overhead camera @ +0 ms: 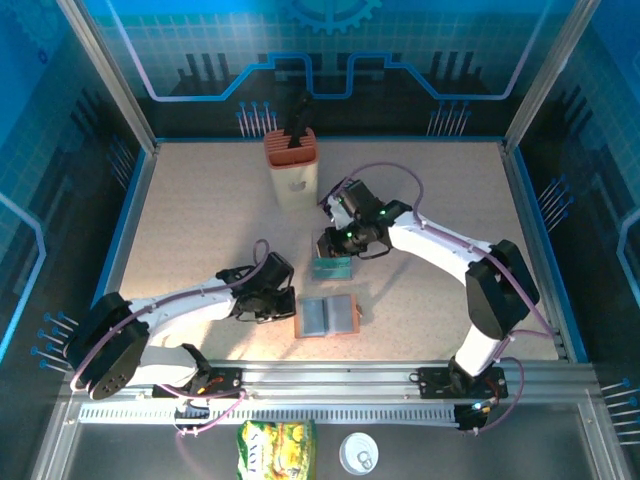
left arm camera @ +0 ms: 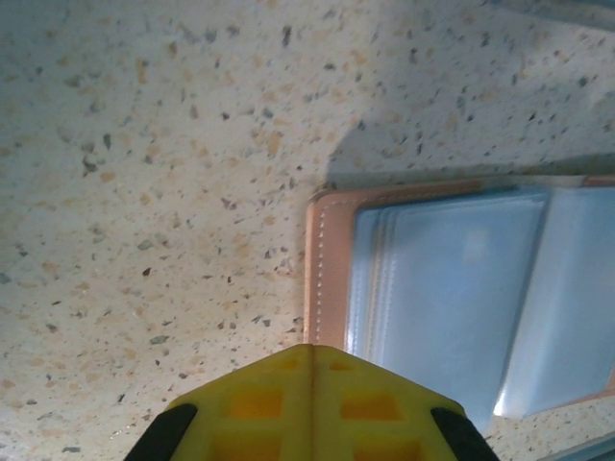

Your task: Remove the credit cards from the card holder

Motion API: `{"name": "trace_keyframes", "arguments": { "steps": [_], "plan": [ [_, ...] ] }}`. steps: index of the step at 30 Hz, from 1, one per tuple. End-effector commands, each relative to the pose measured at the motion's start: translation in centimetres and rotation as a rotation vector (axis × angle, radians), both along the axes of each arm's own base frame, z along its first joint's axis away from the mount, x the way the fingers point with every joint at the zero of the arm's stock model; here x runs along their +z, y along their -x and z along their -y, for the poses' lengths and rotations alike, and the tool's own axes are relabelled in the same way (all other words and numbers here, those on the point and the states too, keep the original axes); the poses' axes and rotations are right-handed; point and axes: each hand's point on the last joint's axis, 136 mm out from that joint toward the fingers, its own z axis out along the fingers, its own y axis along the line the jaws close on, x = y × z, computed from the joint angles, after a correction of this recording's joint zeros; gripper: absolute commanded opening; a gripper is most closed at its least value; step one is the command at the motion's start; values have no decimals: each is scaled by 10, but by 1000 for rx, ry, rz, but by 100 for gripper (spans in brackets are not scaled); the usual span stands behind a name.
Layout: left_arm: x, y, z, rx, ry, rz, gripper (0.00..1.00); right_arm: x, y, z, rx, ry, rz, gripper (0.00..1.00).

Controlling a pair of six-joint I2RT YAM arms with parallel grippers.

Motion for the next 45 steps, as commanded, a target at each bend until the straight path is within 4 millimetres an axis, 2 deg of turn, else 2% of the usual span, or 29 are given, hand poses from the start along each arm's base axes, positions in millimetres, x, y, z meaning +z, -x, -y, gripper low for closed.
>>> {"name": "trace_keyframes", "arguments": {
  "steps": [1, 7, 14, 18, 23, 30, 33, 38, 45],
  "plan": [
    [-3, 3, 6, -7, 44, -20, 1, 0, 38, -15, 35, -61, -106, 21],
    [-7, 2, 12, -3, 70, -31, 1, -23, 69, -19, 64, -18, -161, 21],
    [-18, 3, 16, -19, 67, -65, 1, -34, 88, -11, 64, 27, -178, 21],
    [-25, 5, 12, -17, 30, -90, 0, -39, 98, -3, 48, 28, -206, 21],
    [-27, 4, 8, -20, -2, -88, 0, -48, 113, -2, 52, 12, -254, 21],
    [-16, 0, 0, -7, -25, -41, 0, -54, 122, -3, 63, 21, -275, 22],
    [-18, 1, -5, -3, -43, -33, 0, -56, 123, -3, 68, 24, -282, 22],
    [-24, 4, -2, -1, -26, -60, 0, -56, 124, -5, 74, 19, -286, 21],
    [-5, -4, 2, 2, 0, -6, 0, -55, 125, -10, 83, 7, -291, 21]
  ]
}}
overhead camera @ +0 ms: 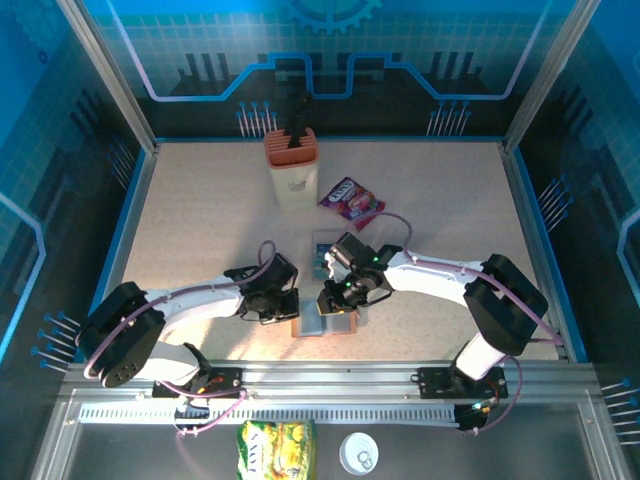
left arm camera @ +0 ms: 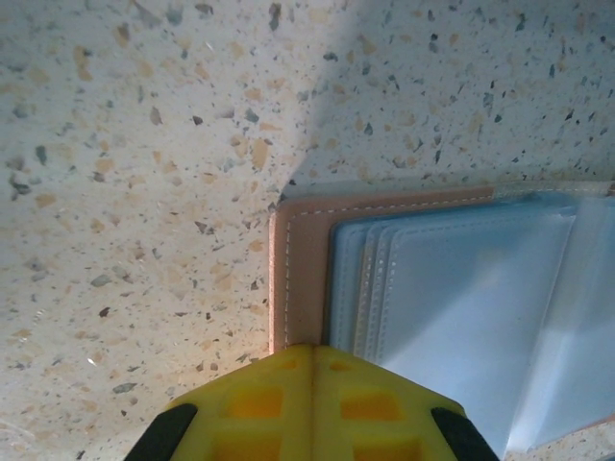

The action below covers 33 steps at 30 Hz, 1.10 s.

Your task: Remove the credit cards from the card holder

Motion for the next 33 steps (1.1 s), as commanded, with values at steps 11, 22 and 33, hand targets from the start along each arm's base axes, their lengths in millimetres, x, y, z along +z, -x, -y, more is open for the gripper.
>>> {"name": "trace_keyframes", "arguments": {
  "steps": [11, 22, 33],
  "plan": [
    [-8, 9, -13, 32, -28, -31, 0, -6, 10, -14, 15, -23, -43, 22],
    [-12, 11, -19, 30, -58, -31, 0, -21, 8, -30, -17, -77, -91, 26],
    [-8, 10, -19, 37, -54, -22, 0, -37, 5, -27, -55, -50, -88, 26]
  ]
}}
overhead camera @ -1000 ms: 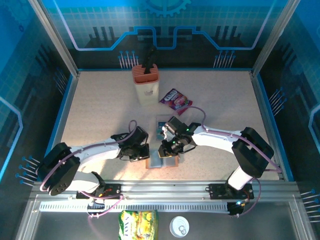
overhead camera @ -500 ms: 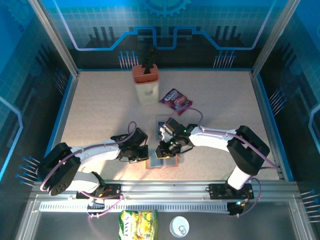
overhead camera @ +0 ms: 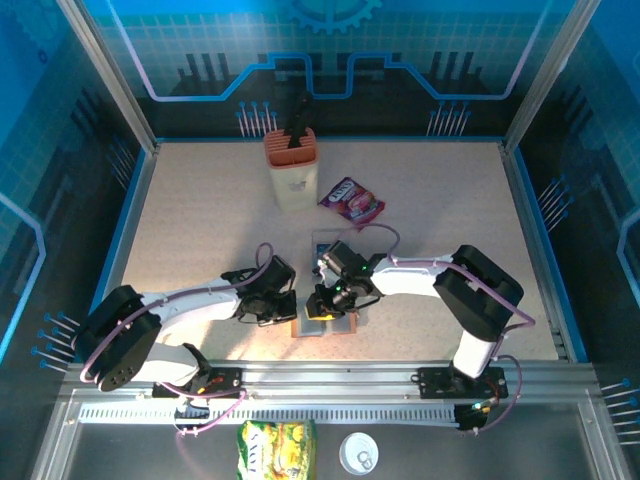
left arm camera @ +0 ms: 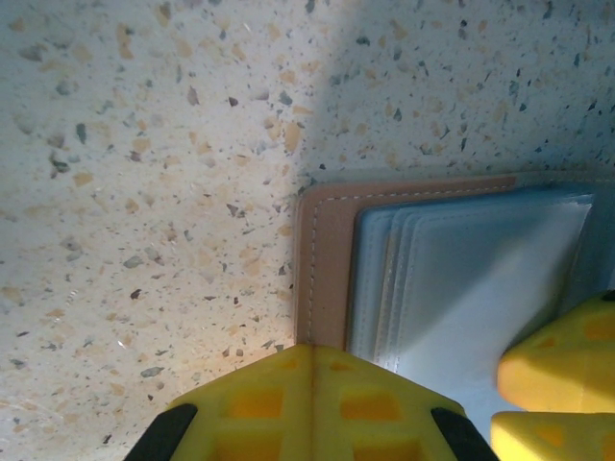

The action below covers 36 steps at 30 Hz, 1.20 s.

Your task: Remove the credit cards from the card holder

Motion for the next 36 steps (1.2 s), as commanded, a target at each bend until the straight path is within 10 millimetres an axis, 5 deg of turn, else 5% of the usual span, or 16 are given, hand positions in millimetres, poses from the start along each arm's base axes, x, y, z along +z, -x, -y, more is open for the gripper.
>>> {"name": "trace_keyframes", "arguments": {
  "steps": [1, 19, 28, 36],
  "plan": [
    [-5, 6, -14, 32, -48, -23, 0, -4, 5, 3, 0, 21, 2, 26],
    [-3, 3, -11, 21, -52, -30, 0, -14, 9, 23, -34, 4, -19, 25],
    [24, -7, -5, 41, -10, 26, 0, -8, 1, 19, -96, -131, -30, 25],
    [56, -7, 15, 75, 168, 60, 27, -10, -2, 21, -126, -179, -49, 24]
  ]
}}
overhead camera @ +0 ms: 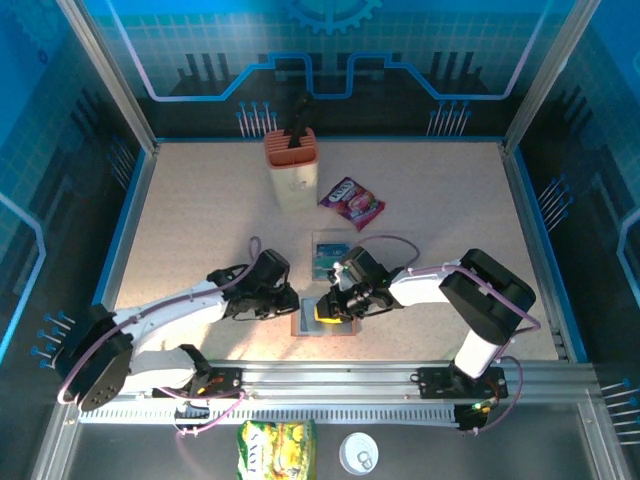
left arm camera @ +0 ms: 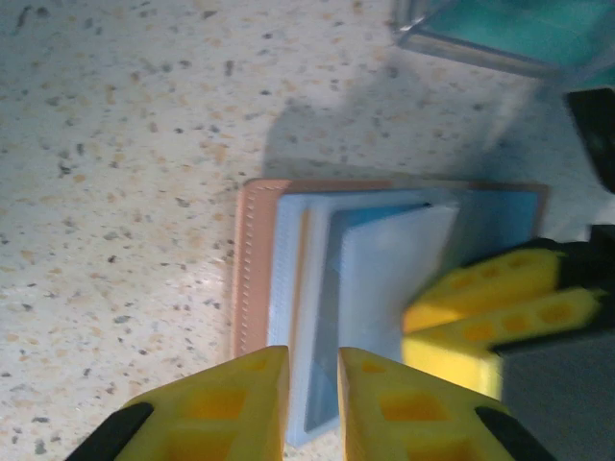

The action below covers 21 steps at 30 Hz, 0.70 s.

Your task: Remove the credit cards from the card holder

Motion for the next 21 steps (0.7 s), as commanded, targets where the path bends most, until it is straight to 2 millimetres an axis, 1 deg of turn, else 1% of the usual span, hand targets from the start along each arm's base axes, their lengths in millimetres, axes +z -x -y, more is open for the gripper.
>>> {"name": "trace_keyframes", "arguments": {
  "steps": [1, 3, 5, 8, 12, 14, 17, 21],
  "plan": [
    [10, 1, 13, 26, 104, -21, 30, -5, -1, 4, -35, -15, -27, 24],
    [9, 1, 20, 27, 144, -33, 38, -5, -2, 3, -44, -40, -30, 24],
    [7, 1, 23, 31, 167, -41, 40, -7, -1, 2, -49, -55, -42, 24],
    [3, 0, 30, 24, 188, -54, 41, -8, 0, 2, -58, -68, -47, 24],
    [-8, 2, 29, 28, 168, -84, 41, -9, 1, 4, -58, -65, -46, 24],
    [-12, 3, 34, 12, 185, -101, 43, -9, 2, 4, -57, -65, -50, 24],
    [-16, 4, 42, -10, 201, -127, 42, -9, 2, 4, -59, -66, -50, 23],
    [-23, 6, 40, -7, 167, -145, 42, -8, 1, 3, -57, -73, -51, 23]
  ]
}}
